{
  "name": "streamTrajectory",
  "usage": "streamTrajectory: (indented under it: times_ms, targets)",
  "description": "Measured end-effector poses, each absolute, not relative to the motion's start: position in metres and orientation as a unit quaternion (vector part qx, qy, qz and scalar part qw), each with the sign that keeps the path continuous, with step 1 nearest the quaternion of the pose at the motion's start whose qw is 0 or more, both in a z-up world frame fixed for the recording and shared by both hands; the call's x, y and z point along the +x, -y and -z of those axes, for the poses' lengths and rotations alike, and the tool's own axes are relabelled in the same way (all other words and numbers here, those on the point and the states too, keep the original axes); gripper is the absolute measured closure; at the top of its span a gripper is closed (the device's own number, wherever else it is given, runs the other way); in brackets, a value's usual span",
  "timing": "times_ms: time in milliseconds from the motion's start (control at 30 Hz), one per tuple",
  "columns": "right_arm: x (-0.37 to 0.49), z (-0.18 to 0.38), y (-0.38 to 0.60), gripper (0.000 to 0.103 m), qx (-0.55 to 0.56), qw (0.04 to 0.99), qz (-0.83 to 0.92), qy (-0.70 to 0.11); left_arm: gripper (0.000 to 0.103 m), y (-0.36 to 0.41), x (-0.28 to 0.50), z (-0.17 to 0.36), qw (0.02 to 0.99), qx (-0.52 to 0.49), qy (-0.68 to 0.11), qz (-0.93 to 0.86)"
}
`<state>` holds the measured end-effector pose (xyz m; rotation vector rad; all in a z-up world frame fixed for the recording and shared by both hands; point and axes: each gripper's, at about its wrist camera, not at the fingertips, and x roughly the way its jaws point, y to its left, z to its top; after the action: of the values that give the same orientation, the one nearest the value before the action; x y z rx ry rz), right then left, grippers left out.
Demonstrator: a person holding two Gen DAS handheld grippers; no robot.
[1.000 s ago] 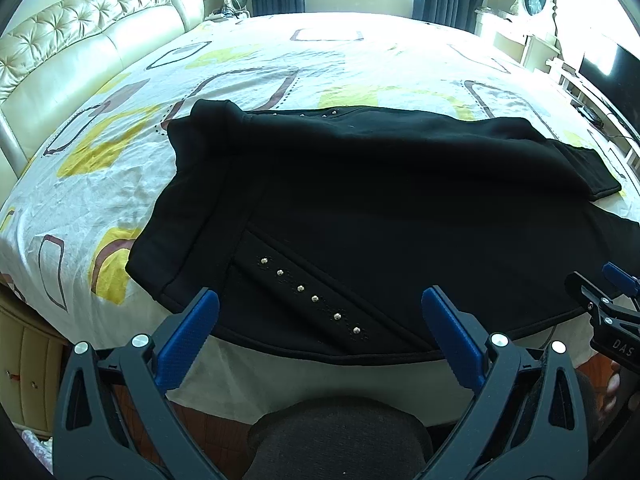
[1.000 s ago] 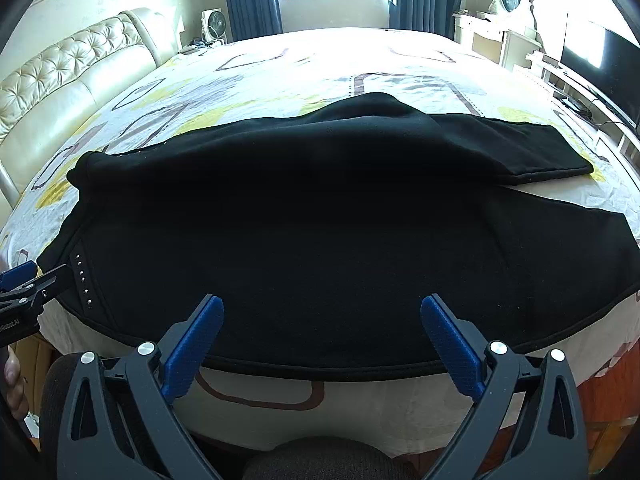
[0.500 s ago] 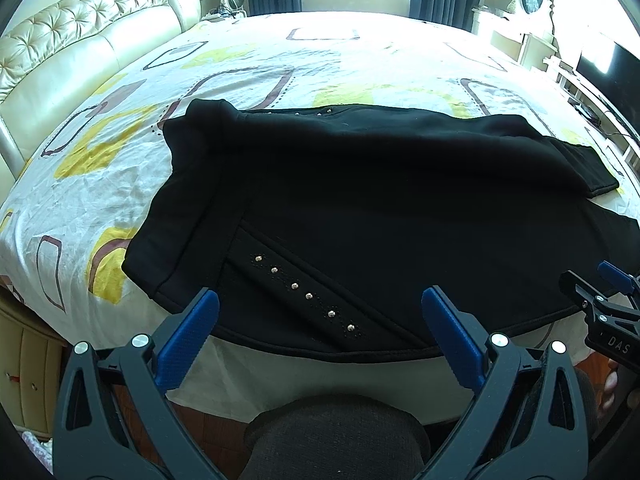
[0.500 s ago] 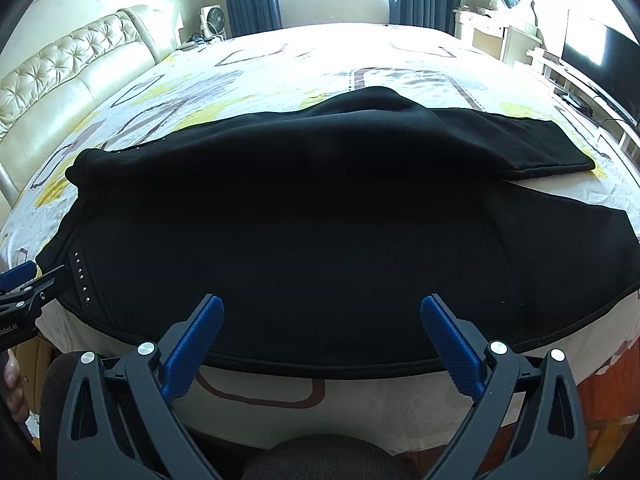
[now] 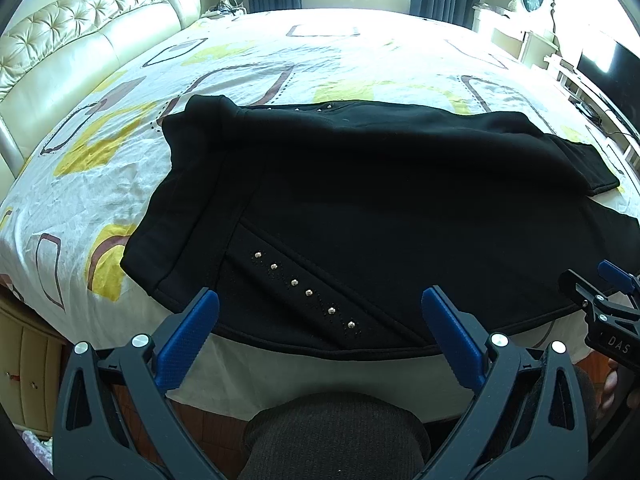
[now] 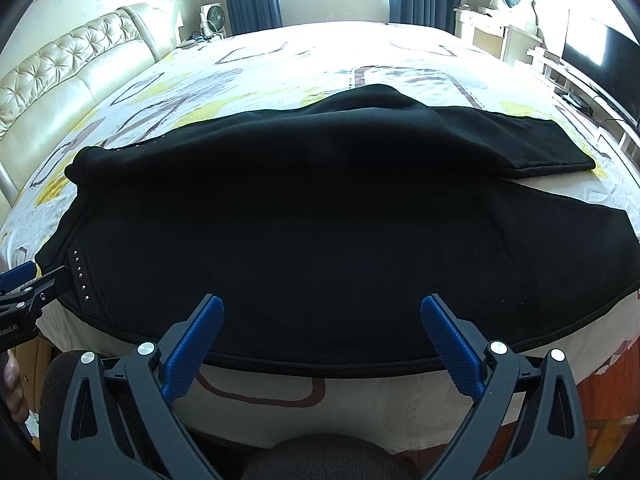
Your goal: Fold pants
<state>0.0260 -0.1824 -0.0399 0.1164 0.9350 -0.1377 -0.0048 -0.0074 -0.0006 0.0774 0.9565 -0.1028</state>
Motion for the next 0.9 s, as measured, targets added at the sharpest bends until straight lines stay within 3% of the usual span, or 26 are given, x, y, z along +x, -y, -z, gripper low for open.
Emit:
streamTrajectory:
  times_ms: [900]
  targets:
    - [0.0241, 0.0435, 0.1817, 0.004, 0.056, 0.886, 0.066, -0.455, 0.002, 0.0077, -0.0060, -0.0007, 0.887, 0.035, -0.458, 0.051]
